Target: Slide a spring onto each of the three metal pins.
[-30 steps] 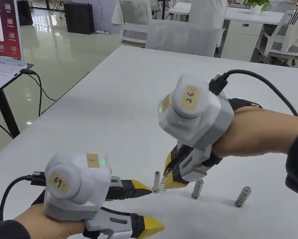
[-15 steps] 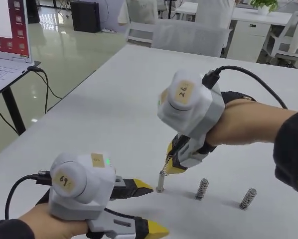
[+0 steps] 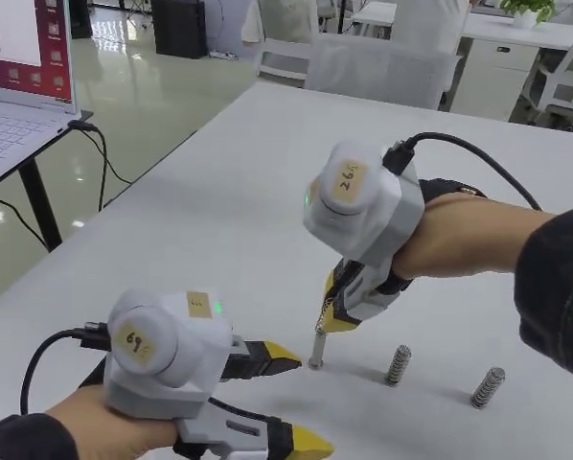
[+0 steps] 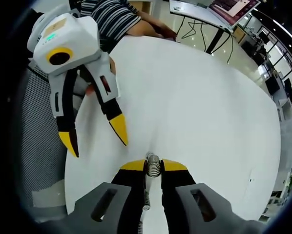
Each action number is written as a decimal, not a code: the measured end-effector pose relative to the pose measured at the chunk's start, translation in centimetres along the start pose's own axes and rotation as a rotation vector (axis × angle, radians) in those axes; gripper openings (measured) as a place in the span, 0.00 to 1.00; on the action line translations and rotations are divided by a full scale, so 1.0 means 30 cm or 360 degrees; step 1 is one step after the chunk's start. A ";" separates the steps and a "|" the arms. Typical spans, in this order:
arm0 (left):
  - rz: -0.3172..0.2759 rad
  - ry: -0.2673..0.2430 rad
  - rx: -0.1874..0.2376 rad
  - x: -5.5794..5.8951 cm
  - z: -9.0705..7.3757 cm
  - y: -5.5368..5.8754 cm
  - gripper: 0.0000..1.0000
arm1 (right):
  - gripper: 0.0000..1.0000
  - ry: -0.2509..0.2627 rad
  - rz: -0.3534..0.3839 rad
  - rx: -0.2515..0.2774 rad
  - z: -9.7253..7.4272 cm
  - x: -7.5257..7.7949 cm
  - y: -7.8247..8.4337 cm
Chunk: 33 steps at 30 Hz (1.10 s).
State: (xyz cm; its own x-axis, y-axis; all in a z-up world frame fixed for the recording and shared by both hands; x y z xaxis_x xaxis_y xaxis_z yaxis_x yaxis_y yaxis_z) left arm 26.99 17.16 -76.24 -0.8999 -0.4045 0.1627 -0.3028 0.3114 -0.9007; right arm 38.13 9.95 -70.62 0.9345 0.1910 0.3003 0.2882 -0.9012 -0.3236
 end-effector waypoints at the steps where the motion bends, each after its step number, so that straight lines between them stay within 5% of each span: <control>1: 0.0000 -0.0001 -0.0001 -0.001 0.000 0.001 0.47 | 0.08 0.0000 -0.0001 -0.0003 0.002 0.001 0.001; 33: -0.0005 0.0000 -0.0009 -0.003 -0.001 0.004 0.45 | 0.09 -0.0114 -0.0030 -0.0175 0.157 -0.037 0.024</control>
State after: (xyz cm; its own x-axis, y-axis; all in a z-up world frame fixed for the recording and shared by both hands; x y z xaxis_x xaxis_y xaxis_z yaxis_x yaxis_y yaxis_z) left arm 27.02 17.25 -76.35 -0.8991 -0.4052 0.1655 -0.3074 0.3153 -0.8978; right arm 38.28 10.91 -75.41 0.9427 0.2323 0.2394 0.2852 -0.9336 -0.2171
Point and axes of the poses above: the centre of the closed fingertips' face, and the gripper's own axes: z roughly forward along the fingers, x roughly to its right, y roughly out of its underside, the point moved 9 cm from there along -z, roughly backward along the fingers, and after that the axes turned 12 degrees about y, right-handed, at the moved point
